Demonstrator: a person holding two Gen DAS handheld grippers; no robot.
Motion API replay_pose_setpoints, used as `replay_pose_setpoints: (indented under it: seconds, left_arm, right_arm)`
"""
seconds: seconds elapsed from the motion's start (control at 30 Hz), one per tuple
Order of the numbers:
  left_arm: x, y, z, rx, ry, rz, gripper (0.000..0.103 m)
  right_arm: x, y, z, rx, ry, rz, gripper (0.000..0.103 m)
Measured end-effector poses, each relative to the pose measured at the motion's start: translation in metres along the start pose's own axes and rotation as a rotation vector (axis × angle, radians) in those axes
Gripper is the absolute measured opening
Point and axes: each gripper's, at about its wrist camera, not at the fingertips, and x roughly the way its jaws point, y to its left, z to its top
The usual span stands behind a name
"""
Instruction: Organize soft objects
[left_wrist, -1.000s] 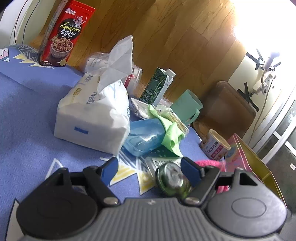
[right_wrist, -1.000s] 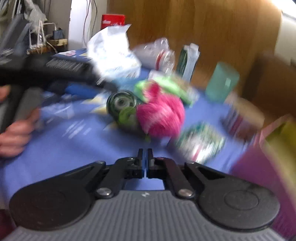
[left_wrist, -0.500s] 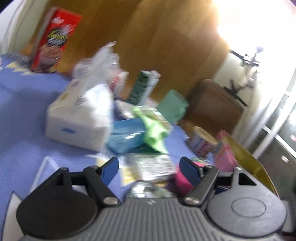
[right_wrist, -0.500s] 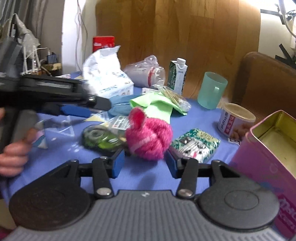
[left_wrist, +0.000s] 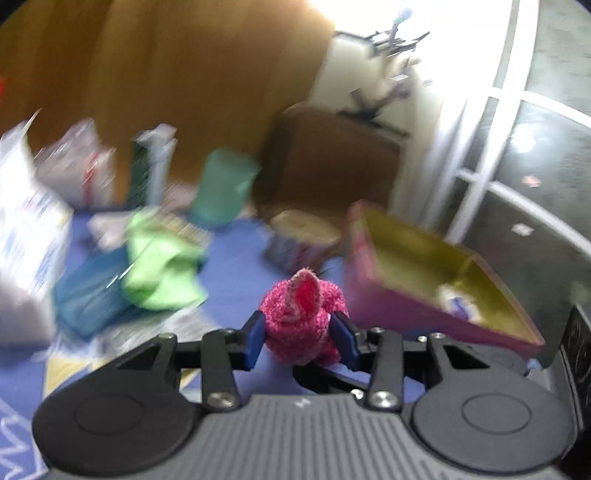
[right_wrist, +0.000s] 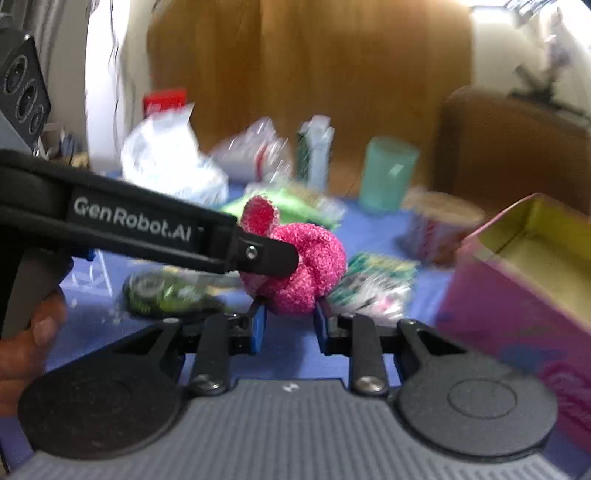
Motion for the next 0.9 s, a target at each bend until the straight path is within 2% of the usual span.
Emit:
replay_pose_setpoints:
  seconds: [0.13, 0.23, 0.27, 0.33, 0.4, 0.43, 0.53, 0.63, 0.73, 0.8, 0.83, 0.9]
  left_arm:
    - [0.007, -0.04, 0.018, 0.04, -0.038, -0.149, 0.039]
    - [0.03, -0.071, 0.028, 0.068, -0.027, -0.22, 0.04]
    - [0.038, -0.082, 0.03, 0.085, -0.024, -0.229, 0.043]
    - [0.058, -0.1, 0.032, 0.118, -0.001, -0.226, 0.062]
    - [0.07, -0.108, 0.03, 0.131, 0.014, -0.199, 0.062]
    - [0.069, -0.108, 0.028, 0.124, 0.019, -0.195, 0.062]
    - [0.055, -0.086, 0.017, 0.113, 0.003, -0.176, 0.064]
    - [0.032, -0.049, 0.001, 0.106, -0.026, -0.062, 0.066]
    - [0.012, -0.011, -0.012, 0.056, -0.011, 0.014, 0.063]
    - [0.0, 0.013, -0.02, -0.001, 0.003, 0.032, 0.057]
    - [-0.003, 0.021, -0.021, -0.024, 0.013, 0.032, 0.054]
    - [-0.008, 0.031, -0.025, -0.051, 0.026, 0.04, 0.048]
  right_arm:
    - [-0.046, -0.01, -0.006, -0.023, -0.152, -0.142, 0.03]
    - [-0.069, -0.028, -0.011, -0.006, -0.209, -0.266, 0.03]
    - [-0.074, -0.036, -0.012, 0.012, -0.216, -0.303, 0.031]
    - [-0.077, -0.057, -0.012, 0.054, -0.21, -0.381, 0.031]
    - [-0.074, -0.076, -0.013, 0.089, -0.188, -0.479, 0.037]
    - [-0.072, -0.084, -0.015, 0.105, -0.166, -0.531, 0.045]
    - [-0.08, -0.107, -0.025, 0.185, -0.153, -0.584, 0.046]
    - [-0.092, -0.108, -0.031, 0.223, -0.213, -0.567, 0.046]
    - [-0.089, -0.089, -0.027, 0.175, -0.241, -0.438, 0.046]
    - [-0.073, -0.071, -0.02, 0.125, -0.201, -0.308, 0.046]
    - [-0.063, -0.062, -0.016, 0.093, -0.159, -0.227, 0.047]
    - [-0.037, -0.05, -0.008, 0.05, -0.052, -0.137, 0.048]
